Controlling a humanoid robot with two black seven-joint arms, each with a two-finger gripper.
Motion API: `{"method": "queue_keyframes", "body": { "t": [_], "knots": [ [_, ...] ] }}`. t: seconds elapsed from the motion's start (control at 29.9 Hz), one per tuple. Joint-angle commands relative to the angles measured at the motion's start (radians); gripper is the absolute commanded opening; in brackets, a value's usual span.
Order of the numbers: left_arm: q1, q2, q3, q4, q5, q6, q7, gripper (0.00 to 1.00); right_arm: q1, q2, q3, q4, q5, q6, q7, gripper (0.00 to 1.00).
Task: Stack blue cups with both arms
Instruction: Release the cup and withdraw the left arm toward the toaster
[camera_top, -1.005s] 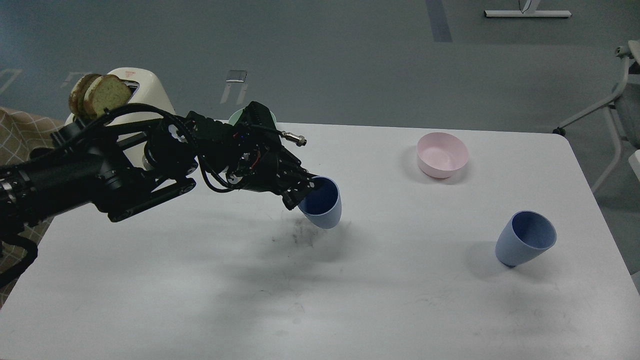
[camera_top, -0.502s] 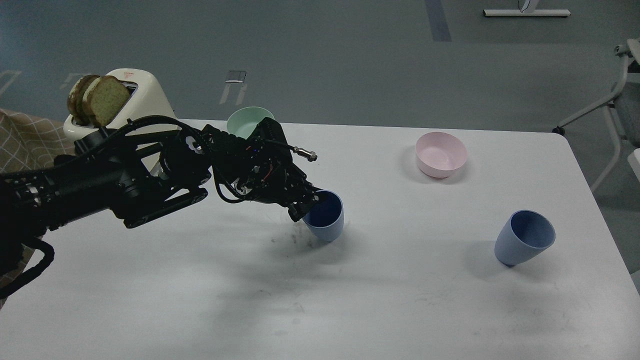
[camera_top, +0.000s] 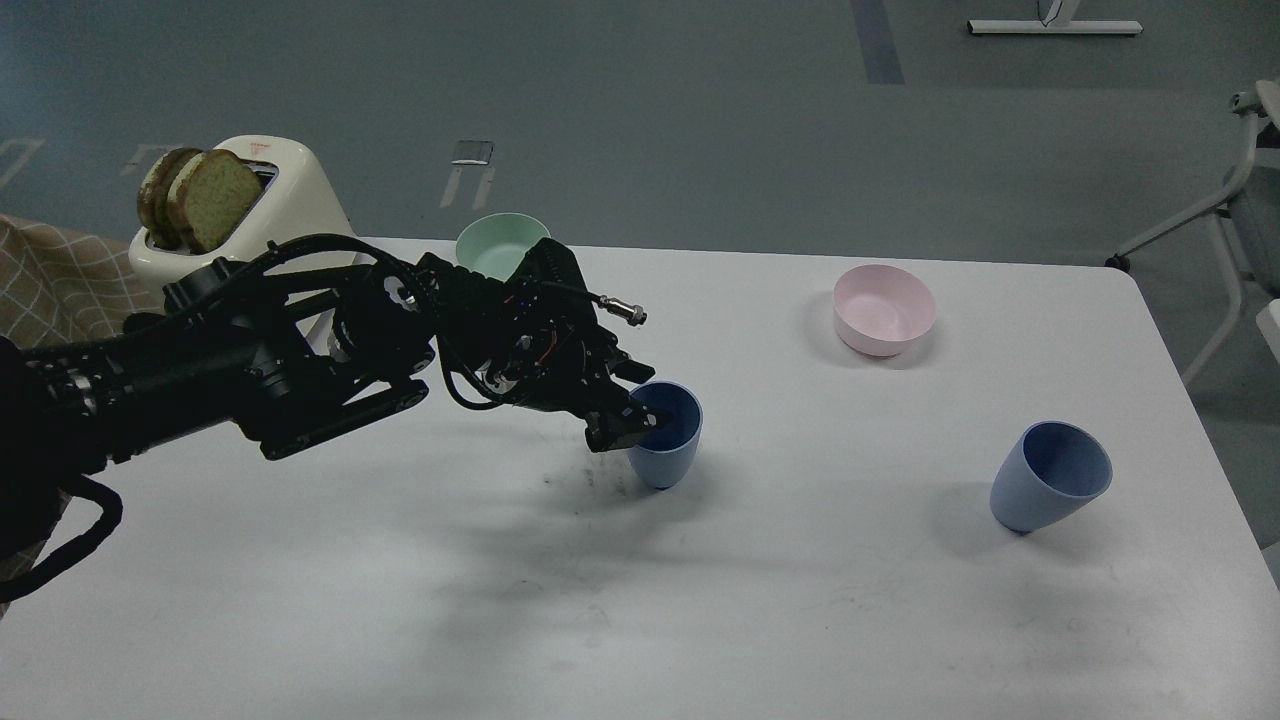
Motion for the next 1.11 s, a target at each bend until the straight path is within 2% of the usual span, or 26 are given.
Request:
{"method": "queue_keyframes", "body": {
  "t": [0.0,0.07,0.27,0.44,0.54,0.77,0.9,1.07],
  "knots": [
    [-0.01,0.011,-0.009,0.0,-0.054,0.006,0.0,0.7,-0.005,-0.003,0.002,0.0,0.0,0.0,0.0,1.0],
    [-0.018,0.019,-0.047,0.0,-0.14,0.008,0.0,0.76,-0.01,-0.003,0.005,0.003,0.0,0.0,0.0,1.0],
    [-0.014,0.082,-0.188,0.0,-0.356,0.008,0.0,0.85,-0.01,-0.006,0.005,0.047,0.0,0.0,-0.001,1.0],
    [0.005,0.089,-0.343,0.067,-0.725,0.003,0.0,0.97,-0.011,-0.043,0.008,0.069,0.0,0.0,-0.003,1.0],
    [0.019,0.097,-0.408,0.106,-0.971,0.002,0.0,0.97,-0.024,-0.058,0.022,0.07,0.0,0.0,-0.003,1.0],
    [0.06,0.143,-0.553,0.135,-1.338,0.006,0.0,0.97,-0.036,-0.093,0.031,0.076,0.0,0.0,-0.001,1.0],
    [0.126,0.141,-0.671,0.176,-1.454,0.0,0.0,0.98,-0.056,-0.121,0.031,0.087,0.0,0.0,-0.003,1.0],
    [0.18,0.132,-0.728,0.224,-1.553,-0.006,0.0,0.98,-0.094,-0.164,0.031,0.112,-0.005,0.0,-0.006,1.0]
  ]
}}
